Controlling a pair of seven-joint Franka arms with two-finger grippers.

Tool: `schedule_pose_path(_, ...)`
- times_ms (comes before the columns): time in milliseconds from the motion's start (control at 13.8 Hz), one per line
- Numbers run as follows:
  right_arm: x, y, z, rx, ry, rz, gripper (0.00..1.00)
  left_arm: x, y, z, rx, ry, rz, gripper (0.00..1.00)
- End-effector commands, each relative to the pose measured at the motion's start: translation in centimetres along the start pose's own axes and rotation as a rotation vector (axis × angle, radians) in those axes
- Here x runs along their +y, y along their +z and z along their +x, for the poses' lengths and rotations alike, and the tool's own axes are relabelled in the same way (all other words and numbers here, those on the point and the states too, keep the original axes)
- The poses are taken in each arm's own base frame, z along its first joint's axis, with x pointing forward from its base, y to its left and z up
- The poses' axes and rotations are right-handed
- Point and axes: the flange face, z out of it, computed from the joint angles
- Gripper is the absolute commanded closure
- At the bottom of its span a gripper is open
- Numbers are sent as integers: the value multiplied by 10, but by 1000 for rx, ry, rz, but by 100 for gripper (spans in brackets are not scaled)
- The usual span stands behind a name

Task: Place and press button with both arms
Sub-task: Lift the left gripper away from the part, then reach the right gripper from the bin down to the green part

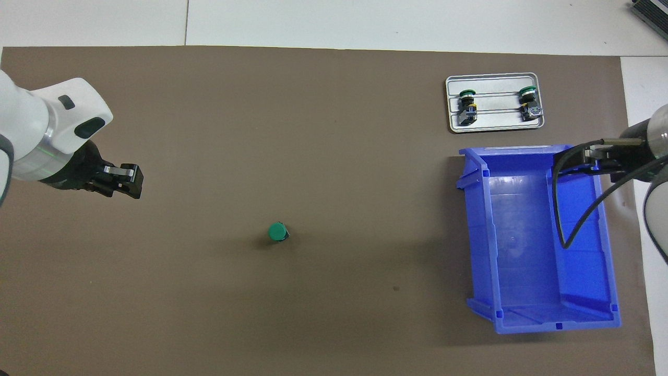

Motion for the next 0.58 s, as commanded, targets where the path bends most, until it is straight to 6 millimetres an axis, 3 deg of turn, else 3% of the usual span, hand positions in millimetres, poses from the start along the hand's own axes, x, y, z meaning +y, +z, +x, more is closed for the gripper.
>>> schedule_pose_path(0,1,-3,-5,6,-7,3,0,-13,-1,3,3,-17,21,0)
schedule_pose_path(508,1,-3,-5,6,-6,4,0,-29,-5,-5,7,-52,17,0)
